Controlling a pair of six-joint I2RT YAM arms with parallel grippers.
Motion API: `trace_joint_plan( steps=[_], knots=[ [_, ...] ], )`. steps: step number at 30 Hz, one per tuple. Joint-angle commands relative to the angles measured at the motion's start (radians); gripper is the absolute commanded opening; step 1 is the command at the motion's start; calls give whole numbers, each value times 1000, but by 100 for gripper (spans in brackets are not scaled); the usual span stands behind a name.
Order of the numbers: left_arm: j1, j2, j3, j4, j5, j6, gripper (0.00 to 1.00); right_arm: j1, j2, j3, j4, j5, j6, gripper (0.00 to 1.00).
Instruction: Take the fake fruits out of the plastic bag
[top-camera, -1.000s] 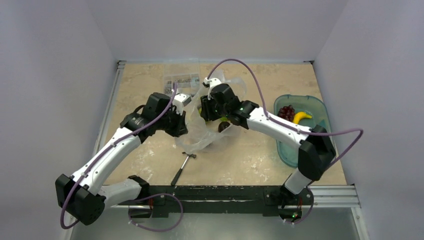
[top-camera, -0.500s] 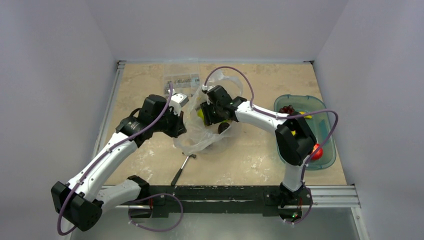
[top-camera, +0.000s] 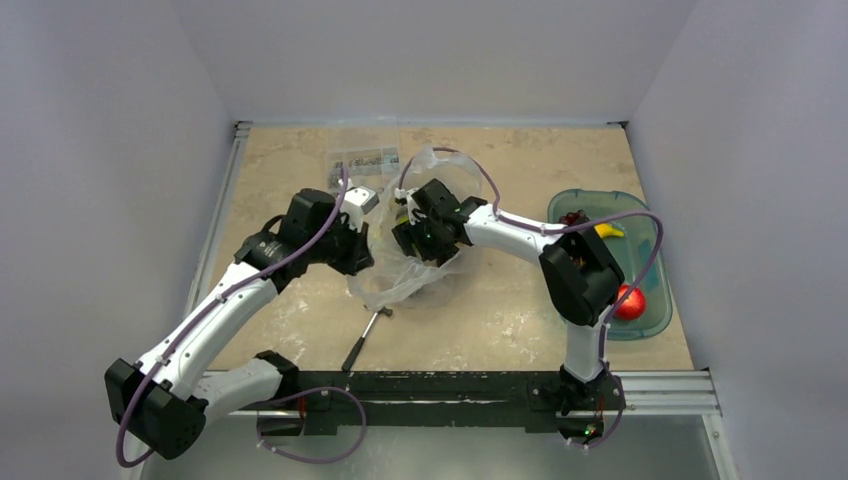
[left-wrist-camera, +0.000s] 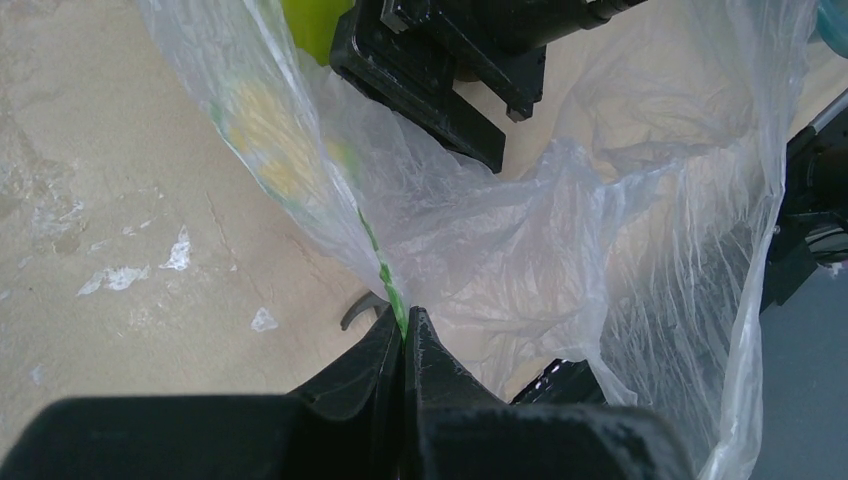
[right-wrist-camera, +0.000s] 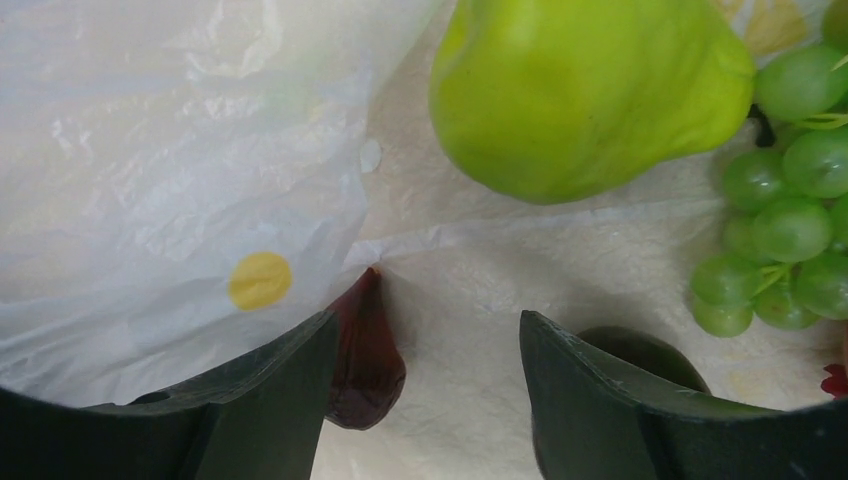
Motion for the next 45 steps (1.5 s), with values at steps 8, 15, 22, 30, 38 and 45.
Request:
trace_joint_plan(
  steps=[8, 15, 22, 30, 38, 45],
  knots=[
    [0, 14, 12, 28, 31, 19, 0, 36, 28, -97, 41, -47, -36, 72],
    [0, 22, 10, 25, 36, 20, 0, 76, 61, -130, 70, 42, -41, 72],
    [0, 29, 12, 24, 42, 20, 0, 87, 7, -140, 54, 67, -41, 86],
    [0, 35, 15, 21, 46, 22, 0, 98, -64, -164, 9, 21, -51, 96],
    [0, 40, 16, 20, 47, 25, 0, 117, -56, -253, 16, 96, -49, 90],
    [0, 53, 18, 18, 54, 23, 0, 117, -89, -243, 143, 135, 5, 47]
  ],
)
